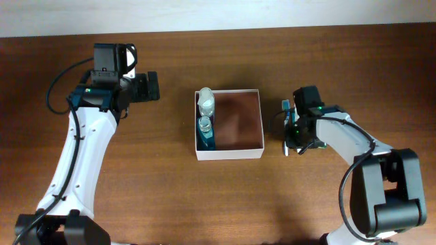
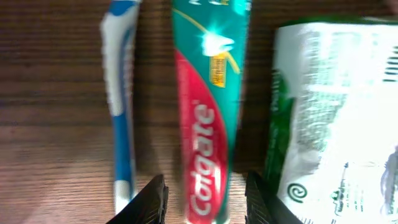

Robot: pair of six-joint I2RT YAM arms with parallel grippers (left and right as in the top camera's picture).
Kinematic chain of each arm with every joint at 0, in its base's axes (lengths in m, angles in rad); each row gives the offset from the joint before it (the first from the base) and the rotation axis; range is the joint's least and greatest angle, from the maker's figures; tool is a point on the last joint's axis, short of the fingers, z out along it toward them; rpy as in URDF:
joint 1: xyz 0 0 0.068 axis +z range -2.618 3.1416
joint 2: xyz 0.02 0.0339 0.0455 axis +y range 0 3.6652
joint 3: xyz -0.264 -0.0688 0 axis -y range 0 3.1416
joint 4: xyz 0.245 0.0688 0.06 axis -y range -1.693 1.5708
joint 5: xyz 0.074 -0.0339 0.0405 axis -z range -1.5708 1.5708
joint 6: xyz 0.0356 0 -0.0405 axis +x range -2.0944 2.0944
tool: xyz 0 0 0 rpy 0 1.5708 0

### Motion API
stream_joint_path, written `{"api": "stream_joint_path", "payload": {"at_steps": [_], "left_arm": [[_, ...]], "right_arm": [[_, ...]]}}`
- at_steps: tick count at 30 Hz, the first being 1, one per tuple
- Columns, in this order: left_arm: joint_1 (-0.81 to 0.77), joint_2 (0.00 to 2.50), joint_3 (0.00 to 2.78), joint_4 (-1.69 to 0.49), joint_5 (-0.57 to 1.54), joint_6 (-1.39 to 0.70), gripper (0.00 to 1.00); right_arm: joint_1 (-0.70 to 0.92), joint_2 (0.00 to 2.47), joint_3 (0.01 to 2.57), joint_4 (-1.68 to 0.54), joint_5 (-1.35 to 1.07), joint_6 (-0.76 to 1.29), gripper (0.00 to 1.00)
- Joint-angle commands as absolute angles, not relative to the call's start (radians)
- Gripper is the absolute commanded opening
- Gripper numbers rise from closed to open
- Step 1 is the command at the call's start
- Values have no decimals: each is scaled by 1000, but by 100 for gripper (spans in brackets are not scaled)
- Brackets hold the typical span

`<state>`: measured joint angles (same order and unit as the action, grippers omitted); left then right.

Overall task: Pack container
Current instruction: 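Lower right gripper onto the Colgate toothpaste tube and grasp it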

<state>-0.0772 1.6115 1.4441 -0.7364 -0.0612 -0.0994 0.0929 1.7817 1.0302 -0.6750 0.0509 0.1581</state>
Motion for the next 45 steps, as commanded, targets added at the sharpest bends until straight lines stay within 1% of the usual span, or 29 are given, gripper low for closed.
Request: {"api": "stream_joint_path", "payload": {"at_steps": [1,10,14,23,25,26,31,37,40,43,45], "left_arm": [[-78,1583,1460,-735,-68,-112,99],[-78,1583,1460,-735,-68,-112,100],[-78,1583,1460,-735,-68,-112,99],[-78,1583,1460,-735,-68,-112,99],[-78,1583,1460,-735,-68,-112,99],[-78,1583,1460,-735,-68,-112,100],[-78,1583,1460,-735,-68,-112,100],[-78,1583,1460,-735,-68,-112,99],[-78,1583,1460,-735,-68,-112,99],[-78,1583,1460,-735,-68,-112,99],[-78,1583,1460,-735,-68,-112,99]], "right_arm": [[71,1793,1026,-673,59,173,34],[72,1793,1026,-672,59,173,34],[72,1793,1026,-672,59,173,30],[72,1793,1024,-672,54,173,30],[72,1793,1023,-670,38,173,31],[72,1794,1021,-666,28,173,36],[72,1807,1018,-657,10,173,37],[72,1840,1018,-658,11,173,20],[72,1840,1018,-658,10,173,16],[72,1839,1026,-673,12,172,5],[72,1833,1056,-709,17,172,4]]}}
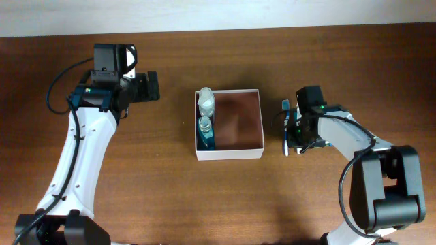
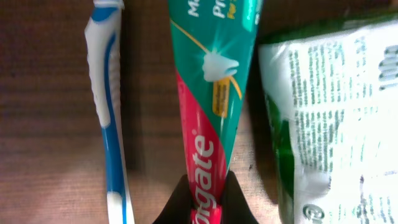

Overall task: Pack container
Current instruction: 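Lower right gripper onto the Colgate toothpaste tube and grasp it, then carry toothpaste with right gripper into the box and release it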

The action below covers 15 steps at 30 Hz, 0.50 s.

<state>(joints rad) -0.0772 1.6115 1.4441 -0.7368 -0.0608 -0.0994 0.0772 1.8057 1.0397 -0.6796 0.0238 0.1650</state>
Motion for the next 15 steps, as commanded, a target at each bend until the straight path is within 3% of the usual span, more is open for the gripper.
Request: {"api": "stream_joint_path", "payload": {"at_steps": [1,15], "left_arm": [[-78,1583,1460,-735,-68,-112,99],[-78,1583,1460,-735,-68,-112,99]], "right_arm": [[72,1827,1076,-735,27,172,4],[123,1714,1417,-1056,-15,183,4]]}}
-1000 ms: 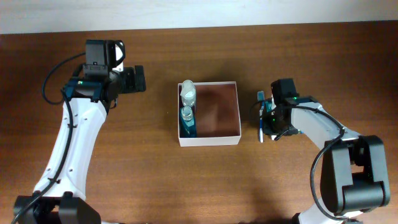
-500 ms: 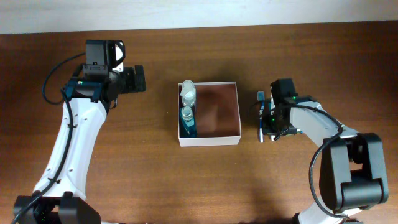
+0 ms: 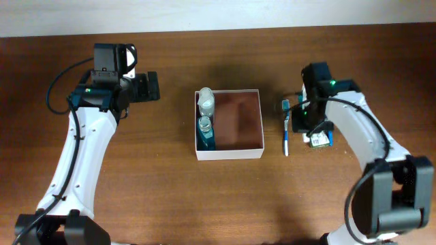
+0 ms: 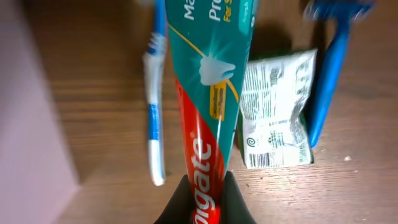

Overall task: Pack container
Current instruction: 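Carry toothpaste with right gripper into the box and release it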

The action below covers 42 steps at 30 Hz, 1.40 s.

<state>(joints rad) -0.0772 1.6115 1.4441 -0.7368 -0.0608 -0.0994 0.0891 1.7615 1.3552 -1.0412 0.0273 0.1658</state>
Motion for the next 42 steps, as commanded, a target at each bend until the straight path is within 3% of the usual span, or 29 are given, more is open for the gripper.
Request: {"api": "stream_joint_path", "payload": {"at_steps": [1,15,40,41,42], "left_arm": [[-78,1583,1460,-735,-68,-112,99],[-78,1583,1460,-735,-68,-112,99],[-78,1583,1460,-735,-68,-112,100],[-78,1583,1460,-735,-68,-112,99],[-78,1583,1460,-735,-68,-112,100]], "right_arm": [[139,1710,1435,-1063,-21,203,4],[432,1708,1477,-952,-45,413,5],[526,1936,1456,-859,-49,454,5],[526,1937,1456,-859,-49,454,6],[526,1937,1456,-859,-50,454,20]]}}
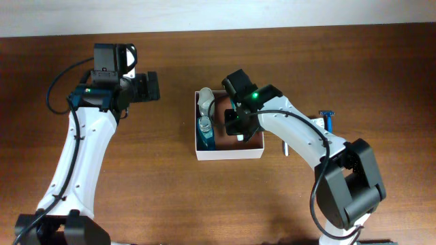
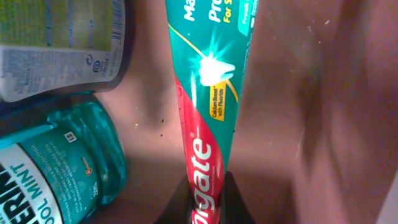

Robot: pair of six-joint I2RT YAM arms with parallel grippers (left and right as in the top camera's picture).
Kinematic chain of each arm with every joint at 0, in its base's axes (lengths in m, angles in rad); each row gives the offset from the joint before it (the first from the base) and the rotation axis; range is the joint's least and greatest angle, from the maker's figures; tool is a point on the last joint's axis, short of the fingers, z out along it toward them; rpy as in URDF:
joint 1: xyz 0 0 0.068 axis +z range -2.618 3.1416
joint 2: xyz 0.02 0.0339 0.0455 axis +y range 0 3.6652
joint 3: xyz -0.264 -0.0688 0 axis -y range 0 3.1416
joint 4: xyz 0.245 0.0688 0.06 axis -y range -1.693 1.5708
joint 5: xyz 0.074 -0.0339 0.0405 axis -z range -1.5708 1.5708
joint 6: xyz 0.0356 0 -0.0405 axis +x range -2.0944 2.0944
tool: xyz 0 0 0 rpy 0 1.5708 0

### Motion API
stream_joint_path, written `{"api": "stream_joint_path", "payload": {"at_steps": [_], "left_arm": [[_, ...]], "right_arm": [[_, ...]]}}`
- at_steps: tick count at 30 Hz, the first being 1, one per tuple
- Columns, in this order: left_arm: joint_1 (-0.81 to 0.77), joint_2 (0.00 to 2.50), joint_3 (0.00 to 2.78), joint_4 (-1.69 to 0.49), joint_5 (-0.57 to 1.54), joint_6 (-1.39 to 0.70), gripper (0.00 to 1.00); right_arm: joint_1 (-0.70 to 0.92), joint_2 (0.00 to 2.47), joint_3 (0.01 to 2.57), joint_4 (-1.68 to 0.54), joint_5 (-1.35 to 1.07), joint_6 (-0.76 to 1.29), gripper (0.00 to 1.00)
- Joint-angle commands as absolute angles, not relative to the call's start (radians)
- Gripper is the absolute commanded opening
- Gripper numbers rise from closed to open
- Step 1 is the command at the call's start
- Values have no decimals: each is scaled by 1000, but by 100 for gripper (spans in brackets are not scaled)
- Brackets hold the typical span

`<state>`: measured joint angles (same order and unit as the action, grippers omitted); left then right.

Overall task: Pack container
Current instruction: 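Carry toothpaste with right gripper into the box and release it, then return right gripper to the blue toothbrush and grasp its handle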

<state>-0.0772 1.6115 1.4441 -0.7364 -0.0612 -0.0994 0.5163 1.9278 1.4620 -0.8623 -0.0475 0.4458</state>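
The white box (image 1: 225, 154) with a brown floor (image 2: 311, 93) stands mid-table. Along its left wall lie a clear labelled bottle (image 1: 206, 101) (image 2: 62, 43) and a teal mouthwash bottle (image 1: 205, 131) (image 2: 56, 168). My right gripper (image 1: 238, 124) (image 2: 207, 205) hangs over the box's inside, shut on the red and green toothpaste tube (image 2: 211, 93). The tube points along the floor, just right of the bottles. In the overhead view the arm hides most of the tube. My left gripper (image 1: 151, 87) stands open and apart, left of the box.
On the table right of the box lie a toothbrush (image 1: 285, 146), mostly hidden by my right arm, and a blue razor (image 1: 328, 120). The box's right half shows bare floor.
My right gripper has moved left with the toothpaste, from above the table beside the toothbrush to inside the box's outline, next to the two bottles. The left arm has not moved.
My right gripper stood open around the toothpaste lying between the toothbrush and a green sachet. Then it was shut on the tube on the table. Then it held the tube raised above those items, and now holds it over the box floor.
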Motion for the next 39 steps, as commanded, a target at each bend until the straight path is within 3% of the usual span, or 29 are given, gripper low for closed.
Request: {"api": "stream_joint_path", "payload": {"at_steps": [1,5,7,27,39], "left_arm": [[-78,1583,1460,-735,-68,-112,99],[-78,1583,1460,-735,-68,-112,99],[-78,1583,1460,-735,-68,-112,99],[-78,1583,1460,-735,-68,-112,99],[-78,1583,1460,-735,-68,-112,100]], "right_arm": [[526,1937,1456,-859,-50,454,27],[526,1936,1457,-858,-73,453,42],[526,1935,1458,-859,-80,450,43],[424,1626,1576,-1055,24,393,43],[310,1654,1529,-1119,130,393,43]]}}
